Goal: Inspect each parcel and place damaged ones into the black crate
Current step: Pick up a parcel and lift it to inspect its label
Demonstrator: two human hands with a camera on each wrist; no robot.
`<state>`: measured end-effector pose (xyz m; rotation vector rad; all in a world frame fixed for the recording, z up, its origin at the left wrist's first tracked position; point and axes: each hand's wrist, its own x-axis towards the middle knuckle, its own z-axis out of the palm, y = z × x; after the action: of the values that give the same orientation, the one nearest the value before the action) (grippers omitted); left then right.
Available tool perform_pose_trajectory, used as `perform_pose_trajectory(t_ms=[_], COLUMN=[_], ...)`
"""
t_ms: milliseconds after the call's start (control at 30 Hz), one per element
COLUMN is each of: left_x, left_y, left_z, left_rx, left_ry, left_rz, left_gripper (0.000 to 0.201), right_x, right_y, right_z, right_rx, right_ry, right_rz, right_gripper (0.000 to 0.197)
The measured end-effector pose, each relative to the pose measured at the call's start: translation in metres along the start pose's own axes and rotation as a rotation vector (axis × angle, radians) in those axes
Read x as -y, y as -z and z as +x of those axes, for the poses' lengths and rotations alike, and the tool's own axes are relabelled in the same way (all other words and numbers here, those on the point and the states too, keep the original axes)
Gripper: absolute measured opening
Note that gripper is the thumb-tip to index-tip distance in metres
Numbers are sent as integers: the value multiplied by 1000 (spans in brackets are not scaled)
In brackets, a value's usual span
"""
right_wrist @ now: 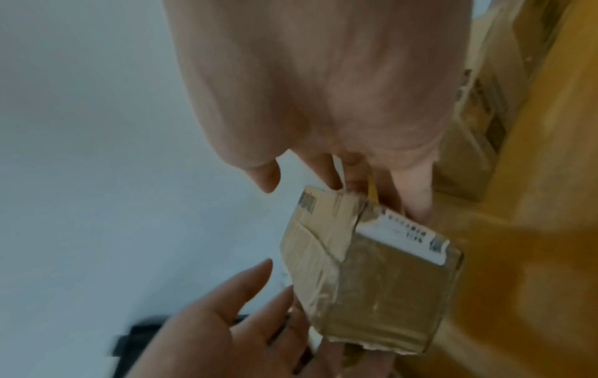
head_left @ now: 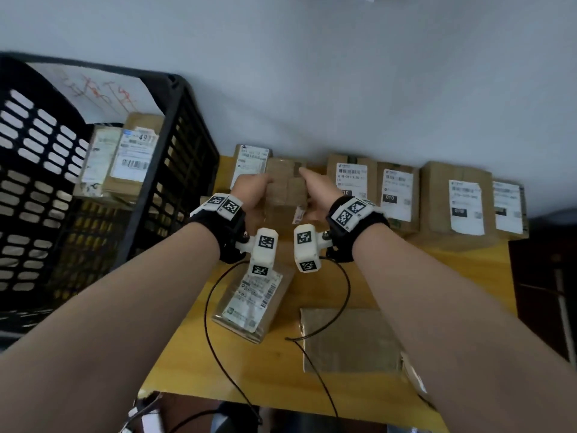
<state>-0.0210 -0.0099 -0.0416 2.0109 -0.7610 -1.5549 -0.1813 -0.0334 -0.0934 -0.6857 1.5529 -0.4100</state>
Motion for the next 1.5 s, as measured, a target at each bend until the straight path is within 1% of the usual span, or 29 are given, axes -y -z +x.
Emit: perform_pose_trajectory(t_ms=[33, 67, 100, 133, 167, 233, 333, 433, 500, 633, 700, 767, 867, 967, 1067, 1167, 1233, 1367, 1400, 1433, 1500], left_x=[-10, -21, -33, -47, -63, -93, -138, -178, -201, -237, -249, -260, -270, -278, -284, -288, -291, -291, -291, -291, -292], left_y=[4, 9, 15, 22, 29, 45, 70, 96, 114, 144, 155, 164, 173, 178, 178, 174, 171, 167, 167, 166, 164], left_z=[-12, -26, -42, -58, -74, -106, -162, -221, -262, -338, -369, -394, -423, -443, -458, -467, -470, -473, -473, -474, -475], left_rx=[19, 42, 60, 75, 92, 114, 118, 122, 141, 174, 186, 185, 198, 206, 227, 263, 279, 274, 272, 274, 292], left_ry=[-16, -42, -63, -92, -128, -217, -379, -537, -639, -837, -914, -993, -1096, -1161, -1198, -1202, -1185, -1153, -1155, -1168, -1200], left_rz=[-35, -71, -107, -137, -159, -194, -213, -183, -194, -265, -292, -309, -308, -288, -297, -322, -296, -226, -215, -205, -224], left_gripper=[35, 27, 16, 11, 11, 12, 18, 20, 21, 22, 25, 26, 31, 35, 32, 24, 33, 70, 75, 74, 57], right_x=[15, 39, 56, 71, 87, 116, 156, 190, 208, 239, 248, 257, 265, 268, 270, 272, 271, 269, 269, 269, 269], right_y=[1, -1, -1, -1, 0, 4, 5, 5, 3, 0, -1, 0, 0, 2, 5, 11, 16, 25, 27, 29, 33], right_z=[-20, -61, -86, -107, -131, -171, -244, -320, -365, -441, -473, -501, -532, -557, -576, -586, -590, -591, -591, -591, -591], right_rx=[-25, -50, -75, -101, -121, -157, -164, -191, -224, -301, -326, -339, -351, -348, -362, -387, -397, -423, -425, -424, -422], right_ry=[22, 69, 105, 158, 215, 317, 452, 600, 717, 964, 1064, 1150, 1243, 1299, 1342, 1374, 1390, 1409, 1414, 1418, 1406], right_rz=[11, 23, 30, 48, 67, 126, 182, 205, 225, 278, 302, 334, 358, 365, 353, 341, 347, 349, 361, 375, 398], right_gripper=[78, 66, 52, 40, 34, 32, 29, 35, 34, 29, 31, 28, 25, 22, 21, 23, 25, 27, 27, 27, 28])
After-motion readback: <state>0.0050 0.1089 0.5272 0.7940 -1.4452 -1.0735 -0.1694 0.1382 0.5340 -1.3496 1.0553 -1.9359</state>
